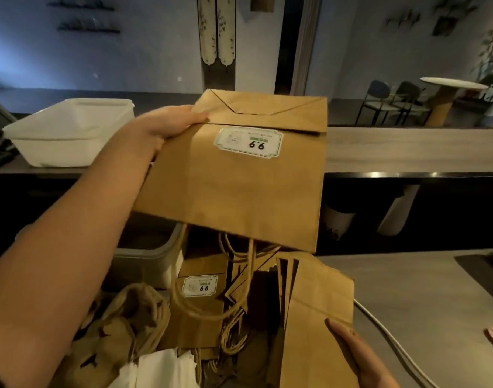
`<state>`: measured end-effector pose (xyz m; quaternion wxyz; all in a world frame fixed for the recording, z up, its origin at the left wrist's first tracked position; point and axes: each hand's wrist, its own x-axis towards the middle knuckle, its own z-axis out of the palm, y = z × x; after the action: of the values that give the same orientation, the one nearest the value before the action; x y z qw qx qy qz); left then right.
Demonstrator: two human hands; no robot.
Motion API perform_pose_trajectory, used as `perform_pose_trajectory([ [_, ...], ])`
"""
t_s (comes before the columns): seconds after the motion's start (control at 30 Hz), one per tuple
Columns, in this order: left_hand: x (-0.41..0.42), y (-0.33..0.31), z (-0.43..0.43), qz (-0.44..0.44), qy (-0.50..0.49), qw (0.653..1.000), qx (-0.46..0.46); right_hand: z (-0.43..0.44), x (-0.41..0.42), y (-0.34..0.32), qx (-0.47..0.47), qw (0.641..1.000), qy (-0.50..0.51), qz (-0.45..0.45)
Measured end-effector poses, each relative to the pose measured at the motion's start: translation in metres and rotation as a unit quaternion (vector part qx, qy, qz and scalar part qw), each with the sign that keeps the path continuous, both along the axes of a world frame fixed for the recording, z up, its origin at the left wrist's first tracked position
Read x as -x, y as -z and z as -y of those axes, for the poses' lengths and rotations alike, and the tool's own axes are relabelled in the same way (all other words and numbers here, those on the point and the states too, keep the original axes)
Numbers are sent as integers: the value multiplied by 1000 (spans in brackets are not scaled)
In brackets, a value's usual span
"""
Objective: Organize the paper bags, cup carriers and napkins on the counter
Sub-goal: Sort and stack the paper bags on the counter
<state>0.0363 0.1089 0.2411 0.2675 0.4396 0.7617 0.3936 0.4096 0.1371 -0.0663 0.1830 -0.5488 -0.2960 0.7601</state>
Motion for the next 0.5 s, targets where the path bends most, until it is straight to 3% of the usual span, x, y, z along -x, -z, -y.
perform_pose_trajectory([
  [0.2, -19, 20, -36, -37, -115, 992, -40, -1, 3, -2, -10, 1000, 7, -1],
  [0.3, -14, 29, -33, -168, -140, 975, -44, 1, 5, -2, -15, 1000, 9, 3],
  [0.37, -14, 32, -19, -203, -131, 965, -96, 2, 5, -1, -14, 1000, 7, 5],
  [0.5, -20, 62, 35, -34, -154, 951, -267, 3, 5, 1, -10, 1000, 11, 3],
])
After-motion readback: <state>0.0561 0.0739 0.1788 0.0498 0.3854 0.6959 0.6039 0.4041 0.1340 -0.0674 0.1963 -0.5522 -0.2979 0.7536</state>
